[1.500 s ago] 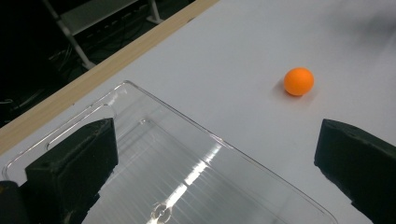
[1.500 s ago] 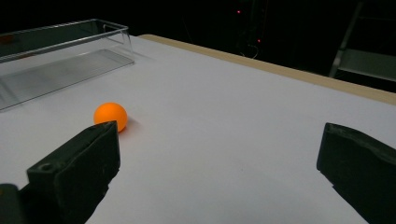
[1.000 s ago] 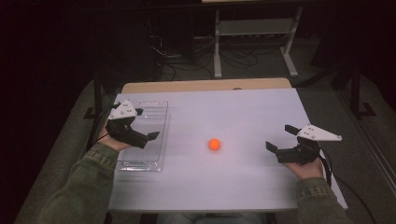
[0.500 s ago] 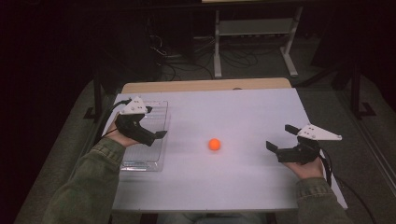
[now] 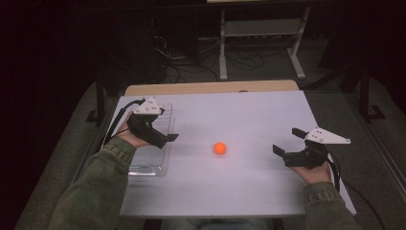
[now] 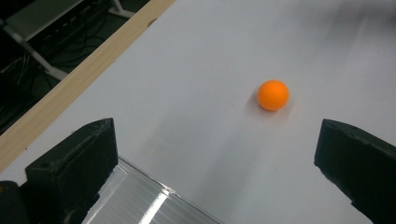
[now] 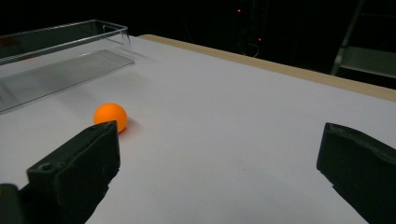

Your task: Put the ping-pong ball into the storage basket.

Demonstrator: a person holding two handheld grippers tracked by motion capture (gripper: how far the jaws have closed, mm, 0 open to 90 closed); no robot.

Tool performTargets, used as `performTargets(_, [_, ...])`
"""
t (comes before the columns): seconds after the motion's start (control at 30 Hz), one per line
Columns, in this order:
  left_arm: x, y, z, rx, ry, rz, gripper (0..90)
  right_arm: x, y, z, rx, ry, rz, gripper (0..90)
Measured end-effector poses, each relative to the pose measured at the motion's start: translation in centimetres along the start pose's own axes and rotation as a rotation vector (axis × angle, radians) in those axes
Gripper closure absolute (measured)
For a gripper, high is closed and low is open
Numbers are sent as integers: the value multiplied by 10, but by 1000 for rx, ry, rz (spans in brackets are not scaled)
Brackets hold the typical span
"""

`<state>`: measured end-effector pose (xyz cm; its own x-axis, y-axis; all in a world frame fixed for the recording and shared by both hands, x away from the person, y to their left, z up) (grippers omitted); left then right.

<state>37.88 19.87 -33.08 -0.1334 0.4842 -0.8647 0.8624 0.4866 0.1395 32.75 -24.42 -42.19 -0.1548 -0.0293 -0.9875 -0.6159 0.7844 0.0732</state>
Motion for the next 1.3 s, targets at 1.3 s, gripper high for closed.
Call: performTargets(1.3, [-17,-10,47,81,64,62,0,1,1,0,-18,1,15,0])
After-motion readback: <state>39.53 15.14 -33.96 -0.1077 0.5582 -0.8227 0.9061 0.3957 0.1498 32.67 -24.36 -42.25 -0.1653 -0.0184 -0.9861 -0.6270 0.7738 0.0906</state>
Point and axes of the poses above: each handheld gripper's, and its own axes: z roughly forward along the jaws, x roughly out of its underside, y roughly to its left, the point moved 3 cm from there along z, roughly forward along the jaws, and after that the axes turned 11 degrees about -y, right-handed, at the moved point
